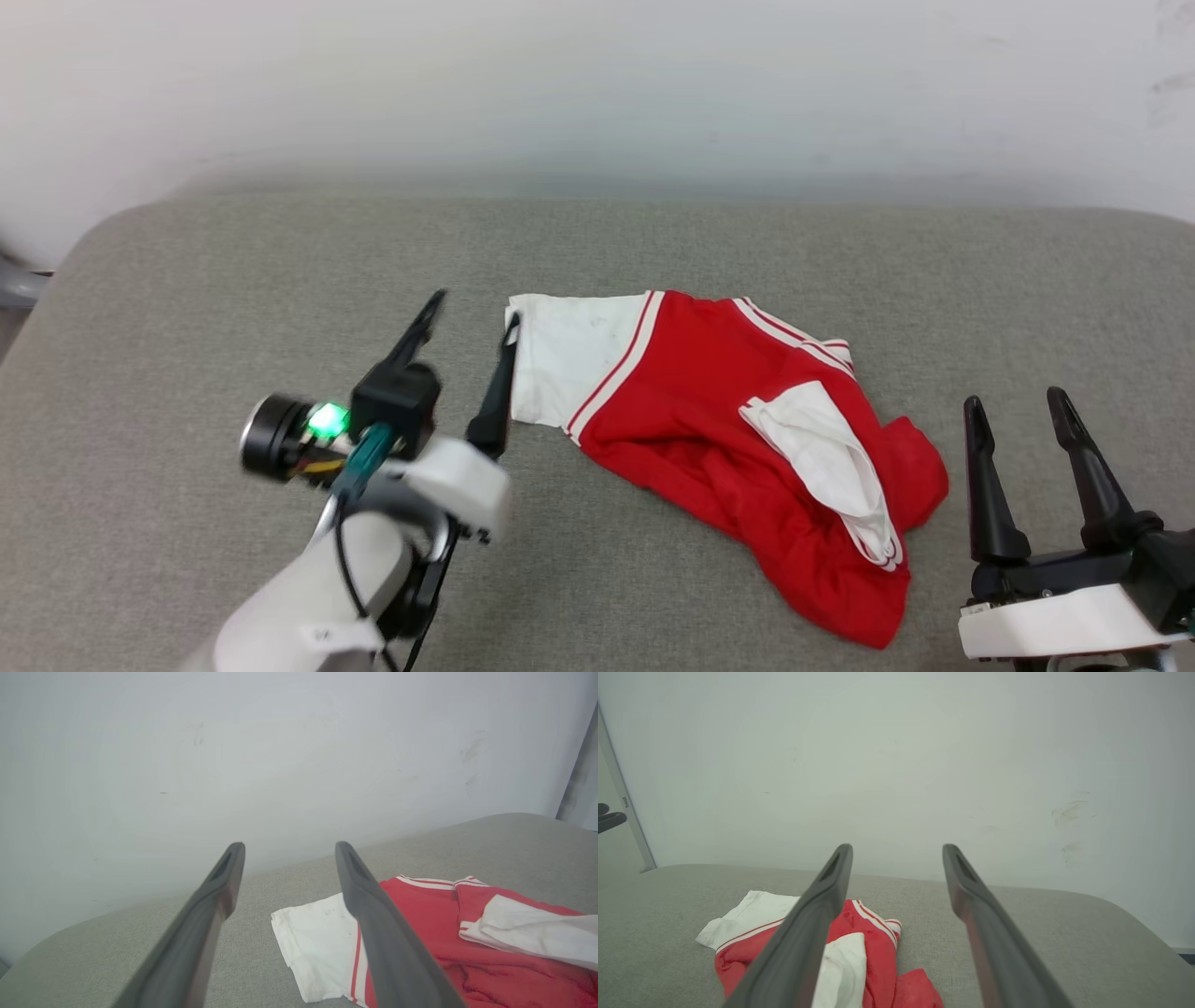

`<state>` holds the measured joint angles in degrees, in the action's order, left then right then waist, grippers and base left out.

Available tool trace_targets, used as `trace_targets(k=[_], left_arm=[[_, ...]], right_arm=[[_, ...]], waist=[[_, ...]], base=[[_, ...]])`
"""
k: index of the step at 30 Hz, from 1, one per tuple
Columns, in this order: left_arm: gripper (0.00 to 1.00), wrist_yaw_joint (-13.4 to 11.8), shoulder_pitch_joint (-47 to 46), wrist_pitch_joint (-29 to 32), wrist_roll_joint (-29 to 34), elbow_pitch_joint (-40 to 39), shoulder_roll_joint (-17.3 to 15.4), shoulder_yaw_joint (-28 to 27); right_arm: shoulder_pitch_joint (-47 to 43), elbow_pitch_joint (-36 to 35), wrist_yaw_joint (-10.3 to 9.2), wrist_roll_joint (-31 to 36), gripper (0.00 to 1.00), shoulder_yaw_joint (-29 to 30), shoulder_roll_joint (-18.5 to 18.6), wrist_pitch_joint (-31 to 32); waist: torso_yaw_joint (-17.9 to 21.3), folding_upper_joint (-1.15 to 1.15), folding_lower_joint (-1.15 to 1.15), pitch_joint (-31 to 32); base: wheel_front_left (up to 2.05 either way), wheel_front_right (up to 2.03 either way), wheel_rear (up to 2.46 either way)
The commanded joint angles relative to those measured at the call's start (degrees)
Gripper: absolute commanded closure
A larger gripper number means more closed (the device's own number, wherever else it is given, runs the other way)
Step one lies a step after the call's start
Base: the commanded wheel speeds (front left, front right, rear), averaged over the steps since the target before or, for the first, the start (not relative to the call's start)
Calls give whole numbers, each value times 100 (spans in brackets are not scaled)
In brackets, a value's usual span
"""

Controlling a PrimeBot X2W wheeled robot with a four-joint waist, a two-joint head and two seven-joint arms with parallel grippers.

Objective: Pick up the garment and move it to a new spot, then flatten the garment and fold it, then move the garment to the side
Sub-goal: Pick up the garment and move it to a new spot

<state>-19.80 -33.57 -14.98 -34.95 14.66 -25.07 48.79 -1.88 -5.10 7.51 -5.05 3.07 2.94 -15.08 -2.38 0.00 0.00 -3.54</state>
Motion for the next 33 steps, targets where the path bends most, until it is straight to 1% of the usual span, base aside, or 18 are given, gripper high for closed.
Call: trace_targets(k=[1, 2, 3, 4, 6, 8, 12, 17, 22, 23, 25, 33], left_arm=[[0, -251, 547, -24, 265, -354, -98, -435], [0, -334, 763, -21, 380, -507, -116, -624], [0, -334, 763, -21, 380, -507, -116, -624], [0, -555, 1430, -22, 730, -892, -94, -1219], [0, -620, 1824, -22, 938, -1094, -27, -1599], [0, -619, 2177, -22, 1118, -1251, 78, -1947], [0, -440, 2770, -23, 1457, -1431, 345, -2502], [0, -145, 3269, -23, 1900, -1477, 663, -2969], [0, 113, 3538, -23, 2291, -1398, 952, -3221], [0, 164, 3558, -23, 2402, -1370, 961, -3247], [0, 250, 3598, -23, 2468, -1332, 1095, -3324], [0, 573, 3745, -24, 2767, -1298, 1374, -3625]], right_arm=[[-74, 27, -4, 14, 0, 6, -12, -14], [-93, 33, -4, 17, 0, 16, -11, -14], [-93, 33, -4, 17, 0, 16, -11, -14], [-152, 56, -4, 19, 0, 9, -11, -14], [-195, 73, -4, 18, 0, 19, -11, -14], [-209, 97, -4, 16, 0, 9, -11, -14], [-260, 162, -4, 7, 0, -6, -11, -14], [-328, 268, -4, -45, 0, 9, -12, -14], [-426, 352, -4, -70, 0, 25, -11, -14], [-435, 367, -4, -77, 0, 23, -11, -14], [-457, 391, -4, -80, 0, 21, -11, -14], [-551, 473, -4, -101, 0, 18, -11, -14]], waist=[[-112, 0, 0, 111], [-136, 0, 0, 133], [-136, 0, 0, 133], [-195, 0, 0, 198], [-229, 0, 0, 230], [-249, 0, 0, 258], [-267, 0, 0, 302], [-264, 0, 0, 351], [-264, 0, 0, 391], [-263, 0, 0, 398], [-259, 0, 0, 406], [-223, 0, 0, 415]], base=[[0, 0, 0], [0, 0, 0], [0, 0, 0], [0, 0, 0], [0, 0, 0], [0, 0, 0], [0, 0, 0], [0, 0, 0], [0, 0, 0], [0, 0, 0], [0, 0, 0], [0, 0, 0]])
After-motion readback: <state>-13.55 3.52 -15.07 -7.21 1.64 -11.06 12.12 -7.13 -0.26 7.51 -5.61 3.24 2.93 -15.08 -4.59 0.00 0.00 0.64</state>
